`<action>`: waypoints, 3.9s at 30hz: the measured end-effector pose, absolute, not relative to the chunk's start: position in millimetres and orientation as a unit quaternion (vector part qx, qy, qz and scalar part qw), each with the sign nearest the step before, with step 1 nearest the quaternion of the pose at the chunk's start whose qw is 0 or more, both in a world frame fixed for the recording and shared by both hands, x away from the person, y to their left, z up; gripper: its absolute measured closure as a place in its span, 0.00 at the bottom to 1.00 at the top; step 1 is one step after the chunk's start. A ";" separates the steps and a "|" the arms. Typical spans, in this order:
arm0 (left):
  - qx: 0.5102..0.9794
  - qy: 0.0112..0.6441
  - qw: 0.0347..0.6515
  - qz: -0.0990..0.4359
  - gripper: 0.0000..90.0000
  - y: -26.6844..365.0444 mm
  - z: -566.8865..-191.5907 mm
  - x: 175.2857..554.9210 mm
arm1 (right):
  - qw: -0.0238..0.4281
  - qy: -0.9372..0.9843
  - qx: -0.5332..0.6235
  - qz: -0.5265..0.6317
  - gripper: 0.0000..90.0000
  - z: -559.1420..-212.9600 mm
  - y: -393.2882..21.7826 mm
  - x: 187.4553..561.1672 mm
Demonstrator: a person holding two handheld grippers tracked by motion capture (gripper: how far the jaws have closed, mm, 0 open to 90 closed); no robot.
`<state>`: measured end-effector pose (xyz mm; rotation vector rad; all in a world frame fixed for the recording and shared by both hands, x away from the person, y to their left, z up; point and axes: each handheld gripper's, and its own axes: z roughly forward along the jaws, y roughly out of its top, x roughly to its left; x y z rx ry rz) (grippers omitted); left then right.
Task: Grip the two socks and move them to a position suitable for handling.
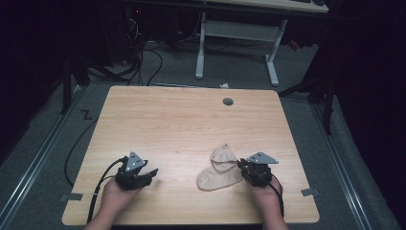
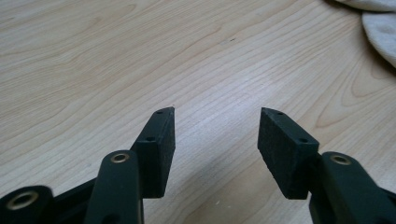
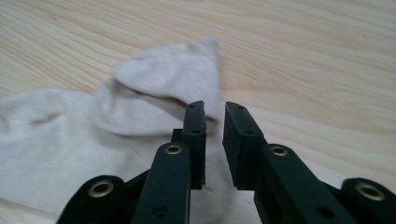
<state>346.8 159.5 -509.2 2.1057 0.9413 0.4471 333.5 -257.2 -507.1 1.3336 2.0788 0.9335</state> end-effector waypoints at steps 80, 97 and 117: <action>0.864 0.283 0.382 0.166 0.68 112.3 -508.0 318.3 | 0.160 0.861 0.349 0.335 1.00 -523.8 -147.9 317.3; 0.850 0.308 0.390 0.175 0.68 125.7 -504.1 327.6 | 0.275 0.757 0.499 0.320 1.00 -502.4 -247.3 362.1; 0.849 0.315 0.386 0.177 0.68 129.0 -506.9 332.2 | 0.209 0.852 0.361 0.316 1.00 -524.1 -133.7 377.5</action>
